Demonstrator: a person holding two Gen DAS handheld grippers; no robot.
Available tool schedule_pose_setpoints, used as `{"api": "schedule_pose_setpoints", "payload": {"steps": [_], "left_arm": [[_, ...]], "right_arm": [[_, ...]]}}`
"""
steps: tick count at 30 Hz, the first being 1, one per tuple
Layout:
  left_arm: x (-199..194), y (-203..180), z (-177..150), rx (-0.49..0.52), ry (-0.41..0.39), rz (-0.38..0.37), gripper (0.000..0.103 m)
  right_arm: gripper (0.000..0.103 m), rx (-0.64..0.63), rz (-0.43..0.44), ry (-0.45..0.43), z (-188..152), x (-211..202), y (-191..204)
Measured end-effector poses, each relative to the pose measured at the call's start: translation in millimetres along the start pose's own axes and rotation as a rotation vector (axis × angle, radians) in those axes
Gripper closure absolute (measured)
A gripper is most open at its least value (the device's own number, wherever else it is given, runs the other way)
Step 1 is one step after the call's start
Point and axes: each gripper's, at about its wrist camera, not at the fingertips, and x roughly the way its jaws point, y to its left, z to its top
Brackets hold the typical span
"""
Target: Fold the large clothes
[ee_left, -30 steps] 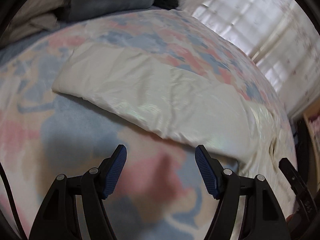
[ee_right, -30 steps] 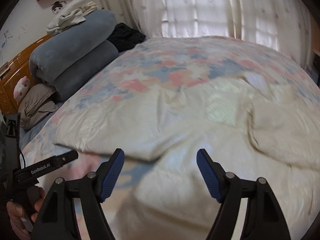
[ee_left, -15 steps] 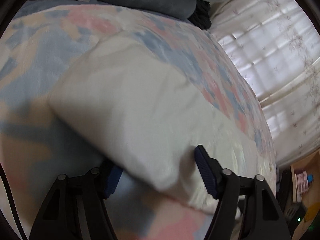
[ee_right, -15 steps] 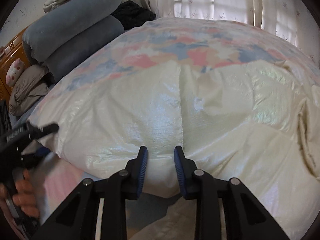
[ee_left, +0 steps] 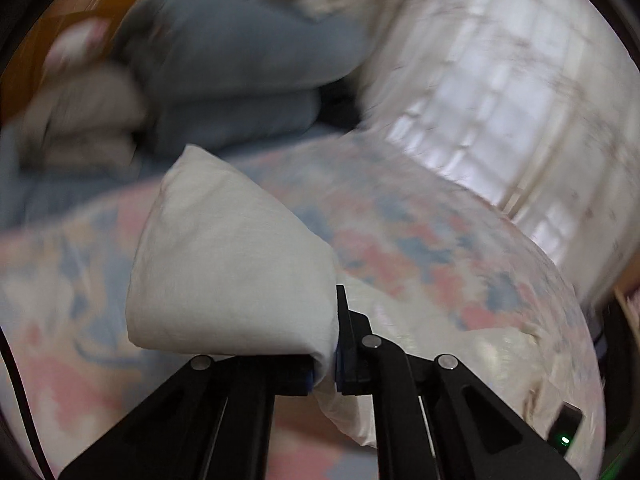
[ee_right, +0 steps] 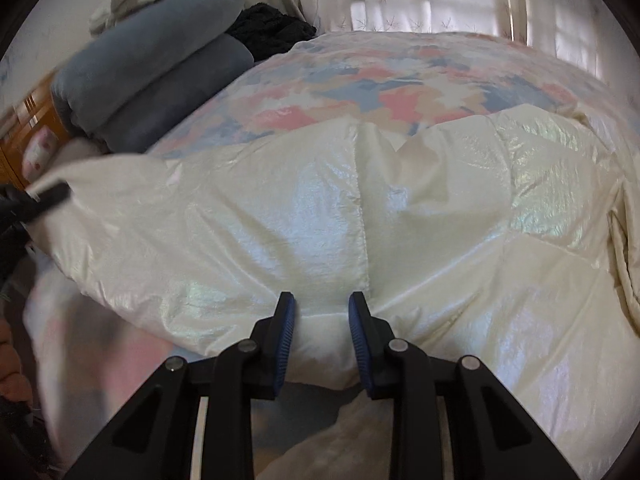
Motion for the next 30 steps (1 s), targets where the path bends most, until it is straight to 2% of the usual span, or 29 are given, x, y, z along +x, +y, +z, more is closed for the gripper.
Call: {"api": "schedule_pose_setpoints", "payload": {"steps": [3,6,10,13,15,19,21,23,25,27,30], "left_arm": [[-33.4,-49.3,18.8,0.118,-0.024,-0.013,0.098],[-61.6,-102.3,27.9,0.208,-0.006,-0.055,0.098],[-91.2,-170.7,17.4,0.266,0.022,-0.185,0.098],[-98.5,-225.2,-8.2,0.325,0.035,-0.244,0.098],[-90.6,-266.8,-35.6,0.361,0.076,-0.296,0.098],[-63.9,-325.2,-98.5,0.445,0.176,-0.279,0.098],[-47.2,-344.8,-132.6,0.505,0.236,-0.26,0.096],[-34.3,-359.1,-164.8,0.564,0.306,-0.264,0.087],[-29.1,-369.3,-194.3,0.632,0.376,-0.259,0.055],[-30.0,-366.7,-208.7,0.658,0.391,-0.255,0.043],[-37.0,-357.4,-214.5,0.664,0.383,-0.261,0.041]], "right_arm": [[0.075,0.057,0.055,-0.017,0.2,-30.1,-7.5],[0.075,0.08,0.054,-0.075,-6.4,-76.9,-22.4],[0.075,0.138,-0.002,-0.157,-27.9,-141.6,-67.5],[0.075,0.196,-0.075,-0.2,-45.0,-178.1,-107.4],[0.075,0.238,-0.133,-0.225,-59.7,-203.1,-137.6],[0.075,0.318,-0.245,-0.245,-91.4,-239.8,-193.2],[0.075,0.359,-0.271,-0.246,-104.5,-248.7,-214.2],[0.075,0.418,-0.284,-0.237,-118.1,-253.8,-237.2],[0.062,0.472,-0.279,-0.216,-126.8,-254.2,-254.3],[0.054,0.498,-0.267,-0.208,-130.7,-252.5,-262.8],[0.05,0.518,-0.233,-0.215,-131.6,-251.6,-266.6]]}}
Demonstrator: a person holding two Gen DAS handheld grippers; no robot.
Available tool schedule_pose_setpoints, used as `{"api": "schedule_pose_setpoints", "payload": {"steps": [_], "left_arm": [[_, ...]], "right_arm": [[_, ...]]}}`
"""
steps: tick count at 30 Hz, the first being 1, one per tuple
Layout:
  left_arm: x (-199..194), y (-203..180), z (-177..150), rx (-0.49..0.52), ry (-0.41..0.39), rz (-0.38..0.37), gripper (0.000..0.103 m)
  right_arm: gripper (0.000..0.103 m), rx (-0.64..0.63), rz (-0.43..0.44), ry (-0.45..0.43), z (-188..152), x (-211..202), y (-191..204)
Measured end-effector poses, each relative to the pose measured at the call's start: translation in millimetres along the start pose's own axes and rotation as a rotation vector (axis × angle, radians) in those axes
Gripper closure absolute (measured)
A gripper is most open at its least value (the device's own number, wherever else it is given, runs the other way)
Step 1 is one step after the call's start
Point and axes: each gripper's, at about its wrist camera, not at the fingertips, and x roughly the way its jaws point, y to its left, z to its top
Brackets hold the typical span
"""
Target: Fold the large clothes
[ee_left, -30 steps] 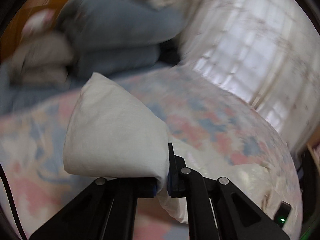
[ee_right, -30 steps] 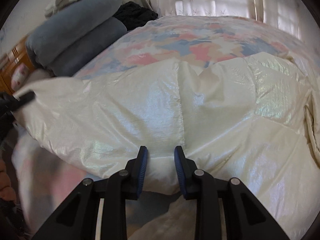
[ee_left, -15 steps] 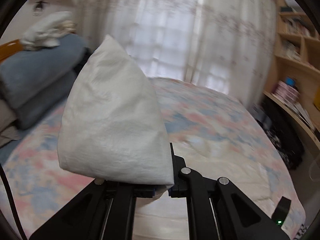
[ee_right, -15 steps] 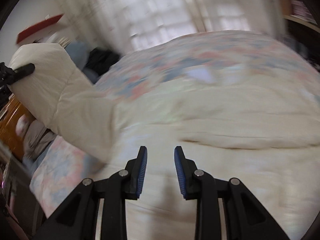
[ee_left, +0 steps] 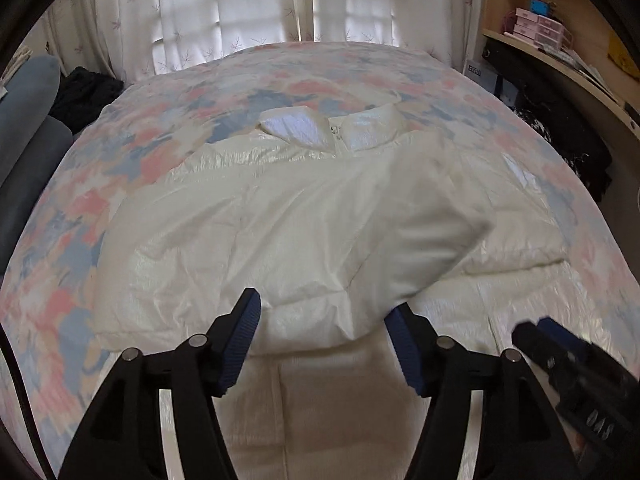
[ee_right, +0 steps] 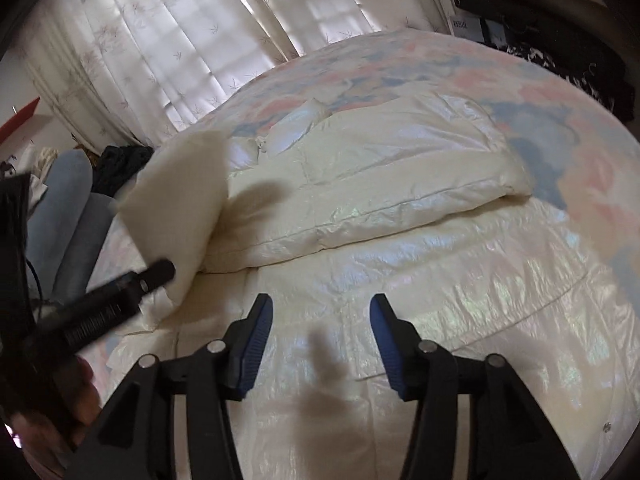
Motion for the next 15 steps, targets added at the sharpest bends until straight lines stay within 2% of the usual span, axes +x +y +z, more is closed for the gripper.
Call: {"api": "schedule_pose_setpoints", "payload": {"steps": [6,8,9,12,15], "left_arm": [[-28.6,28.9,-24.6,-0.06,-0.031,0.006,0.04],[-40.5,38.4,-37.3,-0.058,-0.046,0.01,0.032],[-44.8,42.8,-42.4,-0.064,-0.052,0.012,0.029],[-49.7,59.0,-51.5,-0.093,-0.053,0.017,0.029],[-50.0,77.3,-59.3,-0.13,-0.043,0.028,0.029]], "right_arm": [[0.049,0.035,0.067,0.018,2.0,1.7,-2.2],[0.049,0.043,0.096,0.027,0.1,0.2,3.2],[0.047,0.046,0.111,0.03,0.7,-0.1,5.4],[0.034,0.062,0.146,0.031,1.6,-2.3,9.7],[0.034,0.074,0.14,0.035,3.2,-1.3,11.1]]}}
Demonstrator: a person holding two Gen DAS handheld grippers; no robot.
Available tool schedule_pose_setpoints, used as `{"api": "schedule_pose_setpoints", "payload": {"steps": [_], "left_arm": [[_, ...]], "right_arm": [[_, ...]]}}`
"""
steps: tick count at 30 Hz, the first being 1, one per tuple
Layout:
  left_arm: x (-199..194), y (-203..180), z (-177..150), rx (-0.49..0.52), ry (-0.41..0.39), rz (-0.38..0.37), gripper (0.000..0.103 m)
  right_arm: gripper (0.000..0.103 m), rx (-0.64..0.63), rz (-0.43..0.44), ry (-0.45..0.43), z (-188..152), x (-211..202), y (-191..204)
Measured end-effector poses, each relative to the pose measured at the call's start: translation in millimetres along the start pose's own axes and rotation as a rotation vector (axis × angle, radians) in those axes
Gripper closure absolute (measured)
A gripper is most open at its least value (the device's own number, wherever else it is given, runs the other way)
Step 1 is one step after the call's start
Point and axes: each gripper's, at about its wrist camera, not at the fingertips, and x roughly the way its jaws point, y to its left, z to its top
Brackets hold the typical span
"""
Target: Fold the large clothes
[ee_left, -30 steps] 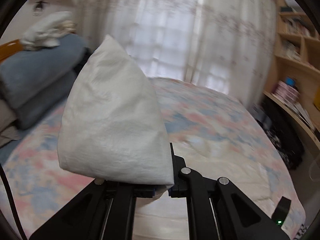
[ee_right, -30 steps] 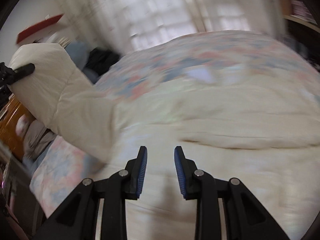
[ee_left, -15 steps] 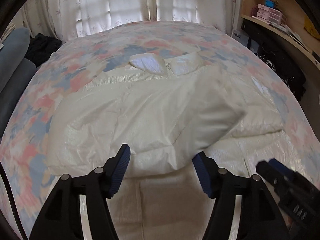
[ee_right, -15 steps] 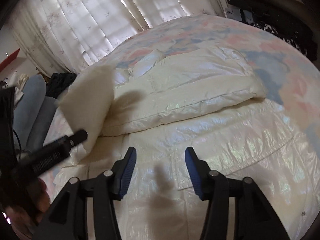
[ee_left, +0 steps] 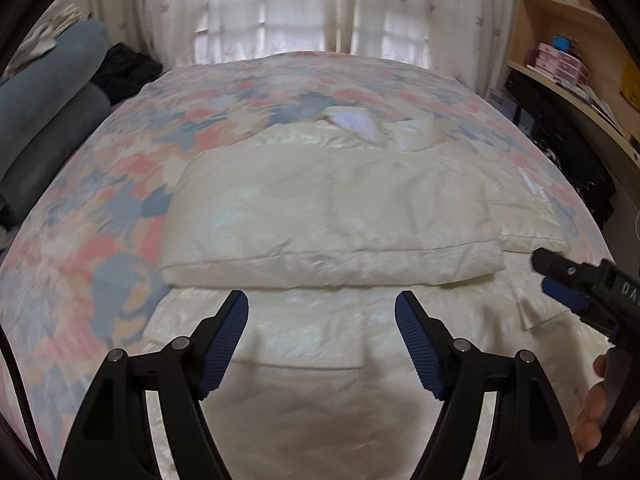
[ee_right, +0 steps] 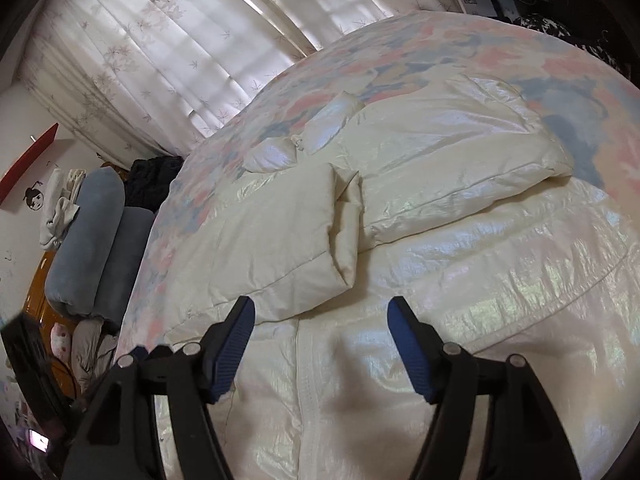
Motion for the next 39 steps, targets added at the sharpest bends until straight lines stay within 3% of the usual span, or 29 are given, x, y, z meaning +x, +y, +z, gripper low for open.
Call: {"api": "schedule_pose_setpoints", "payload": {"steps": [7,12,14,15,16,18,23,25,28,30,31,33,35,37,39], "left_arm": [[6.5,44.6,-7.1,-0.113,0.011,0.022,0.029],[10.6,62.7,-9.5,-0.148,0.005,0.032,0.029],[12.5,68.5,-8.9,-0.163,0.004,0.037,0.029],[12.4,70.8,-8.5,-0.169,-0.001,0.041,0.029],[12.0,73.0,-7.7,-0.174,-0.009,0.049,0.029],[9.6,74.1,-5.7,-0.175,-0.031,0.061,0.029],[5.3,72.4,0.4,-0.184,-0.086,0.066,0.029],[8.0,73.0,1.8,-0.184,-0.092,0.066,0.029],[18.8,73.9,1.0,-0.182,-0.067,0.072,0.029],[26.4,75.6,-0.8,-0.186,-0.044,0.075,0.029],[30.2,76.7,-1.5,-0.189,-0.027,0.076,0.029],[33.1,79.7,-1.7,-0.194,-0.007,0.076,0.029],[30.5,79.9,1.4,-0.188,-0.009,0.083,0.029],[25.6,78.7,9.8,-0.172,-0.021,0.098,0.029],[20.3,75.3,20.0,-0.162,-0.036,0.102,0.029]], "right_arm": [[0.034,0.025,-0.026,0.023,20.7,25.4,-1.1],[0.037,0.018,-0.076,0.07,37.6,70.7,0.8],[0.062,0.0,-0.084,0.103,37.5,84.1,3.4],[0.089,-0.029,-0.083,0.132,37.1,90.7,9.3],[0.093,-0.081,-0.095,0.132,37.0,89.9,20.7],[0.096,-0.207,-0.122,0.049,36.6,72.5,46.4],[0.096,-0.357,-0.076,-0.211,63.2,7.5,88.7],[0.096,-0.358,-0.085,-0.245,76.5,4.8,86.5],[0.096,-0.314,-0.159,-0.215,89.7,24.9,62.6],[0.093,-0.273,-0.249,-0.139,91.0,55.1,37.4],[0.088,-0.243,-0.31,-0.058,88.9,76.9,20.3],[0.081,-0.18,-0.343,0.056,83.5,98.3,-3.3],[0.076,-0.106,-0.282,0.049,79.6,86.6,-18.9],[0.068,-0.098,-0.271,0.014,79.7,70.2,-19.2],[0.068,-0.118,-0.252,-0.04,82.2,49.4,-12.3]]}}
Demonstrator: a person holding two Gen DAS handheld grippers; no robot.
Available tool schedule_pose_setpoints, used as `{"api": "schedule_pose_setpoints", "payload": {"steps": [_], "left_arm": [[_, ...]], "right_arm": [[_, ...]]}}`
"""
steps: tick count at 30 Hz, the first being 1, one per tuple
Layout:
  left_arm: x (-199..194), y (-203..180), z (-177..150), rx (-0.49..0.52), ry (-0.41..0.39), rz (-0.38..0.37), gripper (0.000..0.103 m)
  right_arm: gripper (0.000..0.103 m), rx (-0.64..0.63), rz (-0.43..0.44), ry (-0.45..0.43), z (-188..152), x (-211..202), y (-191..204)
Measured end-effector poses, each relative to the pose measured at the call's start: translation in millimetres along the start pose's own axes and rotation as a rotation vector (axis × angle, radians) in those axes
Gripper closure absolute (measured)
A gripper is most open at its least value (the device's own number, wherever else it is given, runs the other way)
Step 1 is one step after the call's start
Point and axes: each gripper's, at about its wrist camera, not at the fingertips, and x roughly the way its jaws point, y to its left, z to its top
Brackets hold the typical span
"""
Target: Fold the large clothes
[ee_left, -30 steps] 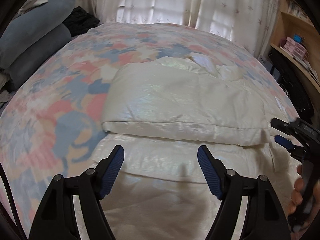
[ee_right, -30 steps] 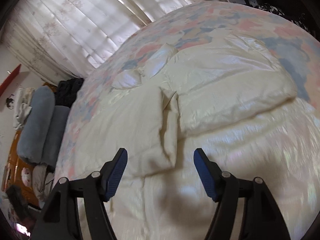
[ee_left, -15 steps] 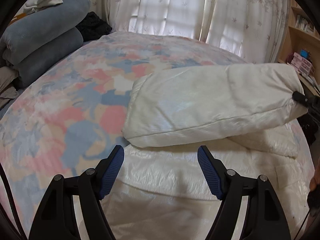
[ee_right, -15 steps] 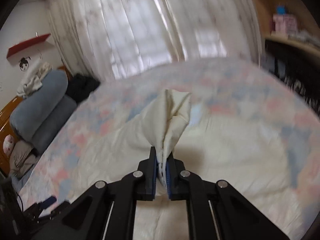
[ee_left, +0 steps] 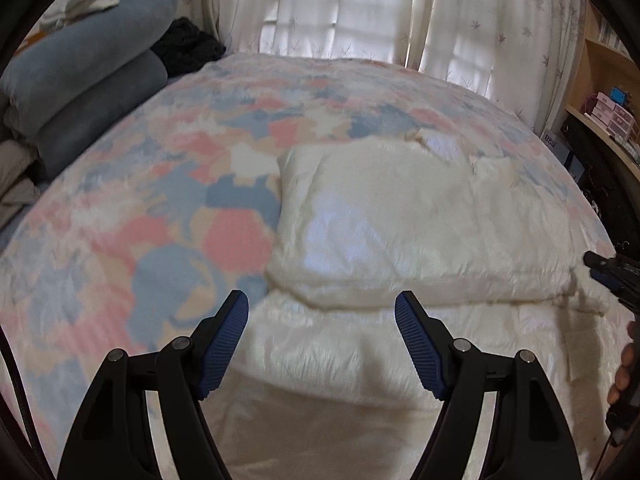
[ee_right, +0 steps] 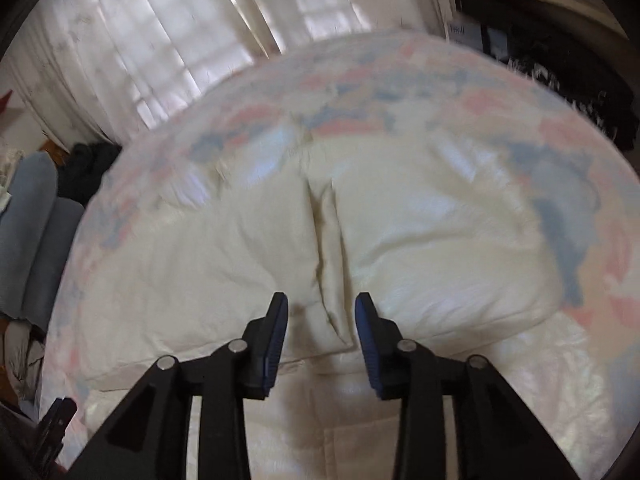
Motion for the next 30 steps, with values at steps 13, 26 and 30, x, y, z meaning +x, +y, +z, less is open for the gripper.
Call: {"api": "schedule_pose_setpoints", "payload": {"steps": [13,26,30], "left_arm": [[53.9,-65.1,91.2,0.043,-0.104,-0.006,0.029],[166.6,-43.6,89.2,0.059,-0.013,0.156,0.009],[176.5,-19.4,87.3,-0.029,0.017,0.124,0.005]], "right_arm": [[0.068,-0.166,0.175,-0.024,24.3,10.8,101.8],[0.103,-0.189,0.015,0.06,32.8,99.2,58.1],[0.103,-0.158,0.02,0.047,32.8,91.6,18.5]]}}
